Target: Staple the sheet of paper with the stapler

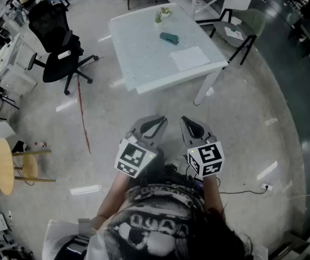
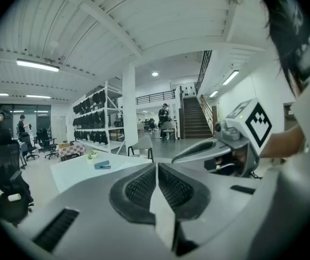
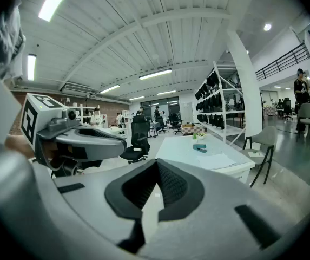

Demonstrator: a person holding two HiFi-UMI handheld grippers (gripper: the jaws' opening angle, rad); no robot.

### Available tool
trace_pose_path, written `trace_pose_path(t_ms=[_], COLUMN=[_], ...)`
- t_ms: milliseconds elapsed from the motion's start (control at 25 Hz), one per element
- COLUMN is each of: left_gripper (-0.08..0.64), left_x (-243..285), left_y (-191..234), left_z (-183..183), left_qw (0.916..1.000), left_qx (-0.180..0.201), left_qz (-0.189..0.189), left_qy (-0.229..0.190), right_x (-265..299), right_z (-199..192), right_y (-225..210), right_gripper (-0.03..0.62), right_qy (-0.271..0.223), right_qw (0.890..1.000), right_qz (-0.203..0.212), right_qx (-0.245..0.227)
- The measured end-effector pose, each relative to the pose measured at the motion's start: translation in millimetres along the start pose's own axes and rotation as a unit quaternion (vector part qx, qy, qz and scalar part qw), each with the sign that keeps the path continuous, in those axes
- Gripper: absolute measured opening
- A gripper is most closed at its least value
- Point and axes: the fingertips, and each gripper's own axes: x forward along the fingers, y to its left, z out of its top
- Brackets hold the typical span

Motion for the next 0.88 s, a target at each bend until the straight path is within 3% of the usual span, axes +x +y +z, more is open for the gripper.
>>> trace_pose_path(t_ms=[400, 880], left_gripper=[0.010, 0.009], left_x=[2.3, 4.9], left_y=[-3.7, 1.5], left_z=[-1.2, -5.7], left_qw=[1.0000, 0.9995], left_qx=[0.000, 0.001], left_qz=[-0.001, 0.020], left_qy=[0.005, 0.025], right_x=[-4.3, 8.8], right_z=[2.5, -2.7], right_y=[-7.5, -13.0], right_gripper=[-0.008, -0.008], right_qy=[-0.022, -0.023], right_qw=[0.999, 0.998], right_qz=[0.001, 0.031], right_qx=[0.027, 0.041])
